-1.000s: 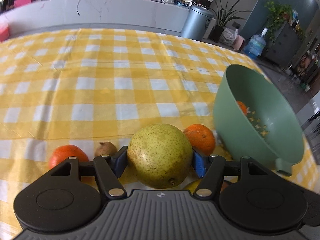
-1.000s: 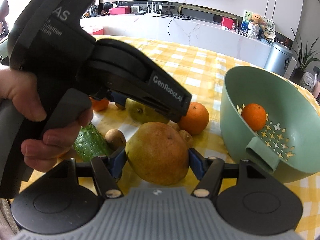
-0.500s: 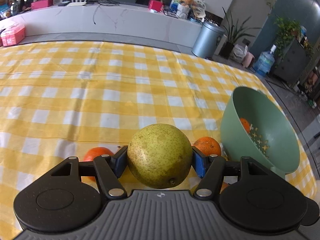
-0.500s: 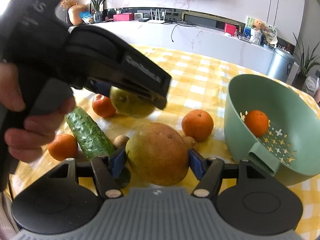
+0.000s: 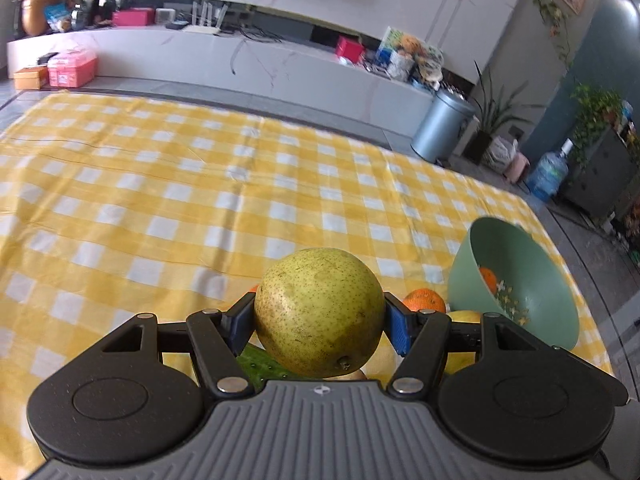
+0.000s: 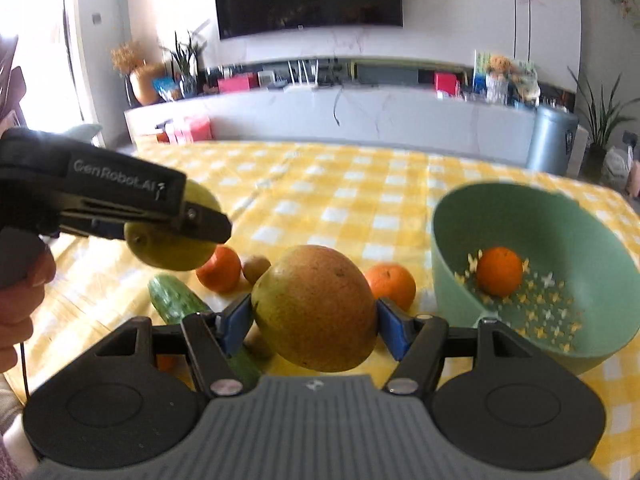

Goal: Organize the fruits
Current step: 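Lift and carry the apple and pear over the green colander with both tools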

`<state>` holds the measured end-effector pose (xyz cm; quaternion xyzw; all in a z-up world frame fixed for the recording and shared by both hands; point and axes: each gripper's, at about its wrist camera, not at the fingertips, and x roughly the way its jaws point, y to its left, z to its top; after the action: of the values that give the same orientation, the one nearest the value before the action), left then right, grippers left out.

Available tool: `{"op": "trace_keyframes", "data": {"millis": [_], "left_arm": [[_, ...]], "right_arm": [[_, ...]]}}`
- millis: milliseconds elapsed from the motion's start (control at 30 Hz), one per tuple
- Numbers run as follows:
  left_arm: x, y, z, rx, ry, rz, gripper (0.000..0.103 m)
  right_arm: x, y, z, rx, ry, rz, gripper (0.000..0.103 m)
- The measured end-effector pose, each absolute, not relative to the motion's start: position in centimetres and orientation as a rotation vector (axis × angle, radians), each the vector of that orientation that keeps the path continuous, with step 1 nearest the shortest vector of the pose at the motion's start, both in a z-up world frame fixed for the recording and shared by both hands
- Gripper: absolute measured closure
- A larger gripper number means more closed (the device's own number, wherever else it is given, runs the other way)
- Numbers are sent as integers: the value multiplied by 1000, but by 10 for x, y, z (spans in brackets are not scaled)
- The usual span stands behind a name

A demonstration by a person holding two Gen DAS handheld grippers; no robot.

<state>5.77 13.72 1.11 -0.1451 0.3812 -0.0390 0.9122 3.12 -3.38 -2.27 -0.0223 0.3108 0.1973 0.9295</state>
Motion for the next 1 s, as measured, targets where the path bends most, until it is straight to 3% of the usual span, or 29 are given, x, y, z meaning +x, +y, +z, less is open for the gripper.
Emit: {"op": "trace_keyframes", "data": {"millis": [567,800,1000], "left_arm": [[48,86,57,-264,730,-163,29],[74,50,41,-291,779,-271,29],[94,26,22,-304,822,-335,29]], "right_arm": [[-6,-110,52,60,335,259,39],[10,-163,38,106,375,152,39],[48,-193,14,260,529,176,39]]}}
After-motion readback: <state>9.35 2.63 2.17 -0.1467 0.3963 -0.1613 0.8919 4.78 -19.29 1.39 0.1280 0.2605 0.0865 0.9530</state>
